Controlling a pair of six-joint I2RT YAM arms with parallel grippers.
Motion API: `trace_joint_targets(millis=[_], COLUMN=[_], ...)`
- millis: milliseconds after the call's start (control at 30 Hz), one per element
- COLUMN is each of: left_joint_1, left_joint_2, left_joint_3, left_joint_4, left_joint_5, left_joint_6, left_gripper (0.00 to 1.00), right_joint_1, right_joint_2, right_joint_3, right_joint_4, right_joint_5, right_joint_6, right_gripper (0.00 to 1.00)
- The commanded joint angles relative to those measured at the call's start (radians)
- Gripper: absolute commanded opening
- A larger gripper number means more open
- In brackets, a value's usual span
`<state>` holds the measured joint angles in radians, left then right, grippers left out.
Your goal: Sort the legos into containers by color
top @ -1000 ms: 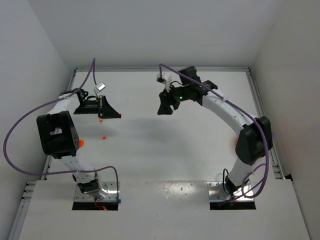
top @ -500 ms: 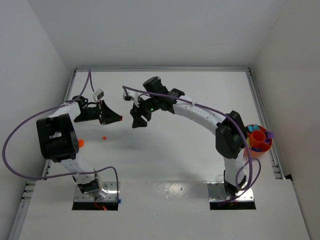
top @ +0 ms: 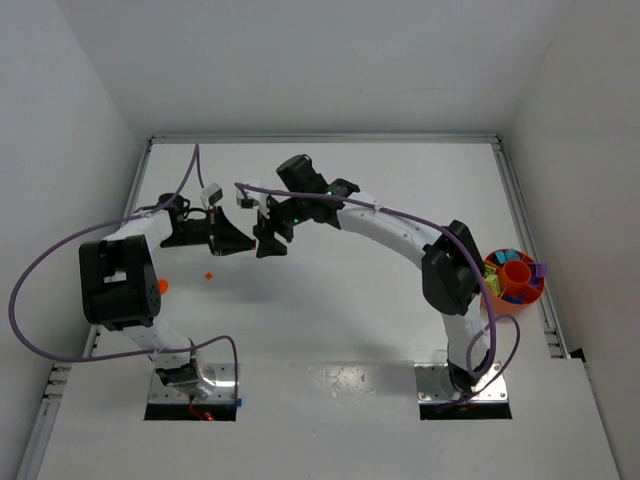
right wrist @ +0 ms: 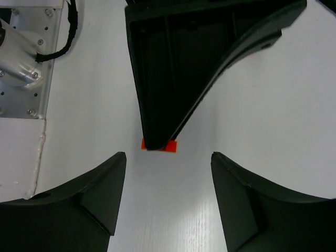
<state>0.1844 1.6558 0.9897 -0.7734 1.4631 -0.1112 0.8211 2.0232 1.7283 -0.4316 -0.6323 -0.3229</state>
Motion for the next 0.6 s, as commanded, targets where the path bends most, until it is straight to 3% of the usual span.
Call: trace_joint_targets(millis=[0,167,267,567], left_joint_1=[-0.025,-0.036,-0.036,-0.036], left_joint_2=[-0.048,-0.048,-0.048,-0.048], left_joint_3=[-0.014,-0.023,-0.023,-0.033], left_joint_4=[0.049,0.074,0.083,0.094], left_joint_5=[0.079,0.079,0.079,0.060], left_joint_6=[-0.042,-0.065,-0.065,-0.074], left_gripper=[0.00,0.00,0.00,0.00], right_joint_1=[0.009,0.009,0.009,0.018], right_joint_2=[-0.017,-0.026,-0.015,-0.015], right_joint_3=[-0.012,-0.022,-0.022,-0.013], right_joint_4=[0.076,0.096,0.096,0.096], right_joint_5=[-0.101,-0.129,-0.107,-0.107], right_joint_6=[-0.082,-0.105,-0.105,-0.096], right_gripper=[0.66,0.63,0.56,0.15])
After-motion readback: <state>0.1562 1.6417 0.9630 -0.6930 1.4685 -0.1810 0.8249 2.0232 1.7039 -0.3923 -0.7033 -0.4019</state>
